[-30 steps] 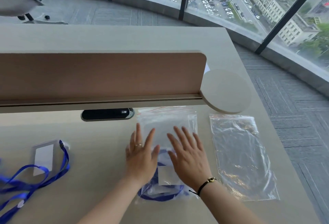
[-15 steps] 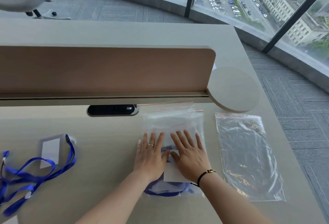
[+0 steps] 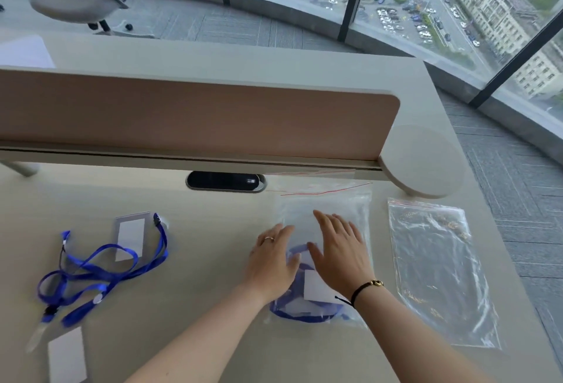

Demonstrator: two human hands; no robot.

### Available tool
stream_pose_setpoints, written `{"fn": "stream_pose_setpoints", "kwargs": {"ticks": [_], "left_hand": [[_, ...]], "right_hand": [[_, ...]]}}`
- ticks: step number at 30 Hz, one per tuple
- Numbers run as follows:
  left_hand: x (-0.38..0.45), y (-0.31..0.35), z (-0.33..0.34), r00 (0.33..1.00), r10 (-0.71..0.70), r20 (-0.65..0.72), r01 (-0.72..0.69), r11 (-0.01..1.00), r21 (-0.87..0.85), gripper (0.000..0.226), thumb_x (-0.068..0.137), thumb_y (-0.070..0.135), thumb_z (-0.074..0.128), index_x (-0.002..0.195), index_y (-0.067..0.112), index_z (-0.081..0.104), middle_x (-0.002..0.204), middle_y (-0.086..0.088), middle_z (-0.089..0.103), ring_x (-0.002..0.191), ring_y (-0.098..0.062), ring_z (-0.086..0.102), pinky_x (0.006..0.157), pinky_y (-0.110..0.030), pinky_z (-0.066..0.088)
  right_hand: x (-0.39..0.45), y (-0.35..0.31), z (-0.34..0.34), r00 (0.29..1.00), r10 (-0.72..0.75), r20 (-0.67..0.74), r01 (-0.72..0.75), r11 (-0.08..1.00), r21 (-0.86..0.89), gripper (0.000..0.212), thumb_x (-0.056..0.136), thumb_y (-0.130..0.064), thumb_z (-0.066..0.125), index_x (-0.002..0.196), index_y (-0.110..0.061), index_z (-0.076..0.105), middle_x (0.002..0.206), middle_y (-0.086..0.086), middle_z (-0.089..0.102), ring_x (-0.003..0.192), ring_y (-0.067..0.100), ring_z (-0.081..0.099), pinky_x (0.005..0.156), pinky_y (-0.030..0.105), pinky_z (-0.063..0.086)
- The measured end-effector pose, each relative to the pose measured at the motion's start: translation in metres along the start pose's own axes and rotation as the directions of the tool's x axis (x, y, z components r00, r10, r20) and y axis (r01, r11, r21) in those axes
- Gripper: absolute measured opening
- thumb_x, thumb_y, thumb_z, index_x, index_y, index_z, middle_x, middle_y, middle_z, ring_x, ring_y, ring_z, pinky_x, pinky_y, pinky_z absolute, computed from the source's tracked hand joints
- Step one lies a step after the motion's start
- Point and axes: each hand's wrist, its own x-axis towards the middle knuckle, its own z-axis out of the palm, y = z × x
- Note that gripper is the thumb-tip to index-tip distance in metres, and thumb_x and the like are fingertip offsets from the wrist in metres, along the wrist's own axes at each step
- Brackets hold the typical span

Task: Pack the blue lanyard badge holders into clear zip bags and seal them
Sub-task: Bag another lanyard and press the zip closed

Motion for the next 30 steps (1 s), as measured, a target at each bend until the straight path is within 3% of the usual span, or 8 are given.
{"fn": "stream_pose_setpoints", "kwargs": {"ticks": [5, 9, 11, 15, 19, 26, 30], "left_hand": [[-0.03, -0.028, -0.028, 0.999, -0.038, -0.026, 0.037, 0.999, -0.039, 0.041, 0.1, 0.035, 0.049, 0.14, 0.027, 0.05, 0.146, 0.003, 0.051, 0.134, -0.018, 0.046, 0.105, -0.033, 0.043], [-0.054, -0.062, -0.052, 0.995, -0.087, -0.047, 0.084, 0.994, -0.072, 0.033, 0.099, 0.034, 0.049, 0.13, 0.029, 0.06, 0.135, 0.007, 0.061, 0.125, -0.015, 0.055, 0.099, -0.032, 0.048], [-0.068, -0.082, -0.066, 0.988, -0.14, -0.068, 0.132, 0.986, -0.106, 0.031, 0.099, 0.033, 0.049, 0.126, 0.029, 0.063, 0.129, 0.008, 0.063, 0.121, -0.013, 0.057, 0.096, -0.03, 0.048], [-0.102, -0.131, -0.092, 0.956, -0.27, -0.119, 0.242, 0.948, -0.207, 0.027, 0.098, 0.032, 0.051, 0.122, 0.029, 0.064, 0.124, 0.01, 0.065, 0.115, -0.01, 0.06, 0.097, -0.034, 0.049], [-0.139, -0.192, -0.118, 0.911, -0.367, -0.187, 0.322, 0.918, -0.231, 0.029, 0.099, 0.03, 0.053, 0.124, 0.024, 0.064, 0.122, 0.008, 0.063, 0.113, -0.012, 0.06, 0.087, -0.024, 0.043], [-0.196, -0.288, -0.132, 0.749, -0.628, -0.21, 0.56, 0.77, -0.306, 0.014, 0.084, 0.036, 0.068, 0.095, 0.028, 0.064, 0.103, 0.007, 0.059, 0.088, -0.015, 0.062, 0.078, -0.035, 0.053], [-0.216, -0.316, -0.128, 0.752, -0.631, -0.189, 0.573, 0.768, -0.285, 0.031, 0.079, 0.038, 0.074, 0.106, 0.031, 0.059, 0.106, 0.012, 0.053, 0.101, -0.014, 0.058, 0.078, -0.031, 0.048]], "right_hand": [[-0.006, -0.039, 0.0, 1.0, 0.008, 0.027, -0.011, 0.994, 0.11, 0.05, 0.096, -0.045, 0.051, 0.142, -0.027, 0.043, 0.147, -0.002, 0.038, 0.12, 0.023, 0.055, 0.101, 0.036, 0.047], [-0.006, -0.081, 0.007, 0.997, 0.013, 0.07, -0.022, 0.99, 0.137, 0.037, 0.096, -0.044, 0.053, 0.128, -0.027, 0.056, 0.136, -0.005, 0.045, 0.094, 0.016, 0.066, 0.08, 0.033, 0.055], [-0.005, -0.106, 0.012, 0.997, 0.0, 0.084, -0.011, 0.991, 0.13, 0.033, 0.096, -0.043, 0.052, 0.125, -0.028, 0.058, 0.129, -0.006, 0.05, 0.091, 0.015, 0.065, 0.074, 0.032, 0.055], [-0.007, -0.162, 0.03, 0.991, -0.071, 0.113, 0.051, 0.983, 0.177, 0.028, 0.094, -0.038, 0.054, 0.12, -0.028, 0.06, 0.118, -0.007, 0.057, 0.094, 0.014, 0.063, 0.076, 0.031, 0.052], [-0.007, -0.222, 0.059, 0.968, -0.136, 0.211, 0.095, 0.977, 0.192, 0.031, 0.092, -0.039, 0.057, 0.122, -0.032, 0.057, 0.117, -0.01, 0.056, 0.091, 0.012, 0.062, 0.076, 0.031, 0.052], [-0.013, -0.314, 0.117, 0.884, -0.254, 0.393, 0.198, 0.964, 0.179, 0.046, 0.091, -0.036, 0.059, 0.135, -0.031, 0.047, 0.129, -0.007, 0.054, 0.112, 0.015, 0.058, 0.089, 0.034, 0.052], [-0.015, -0.346, 0.145, 0.864, -0.283, 0.416, 0.238, 0.958, 0.159, 0.051, 0.091, -0.029, 0.056, 0.137, -0.042, 0.038, 0.122, -0.007, 0.045, 0.098, 0.02, 0.06, 0.077, 0.034, 0.055]]}}
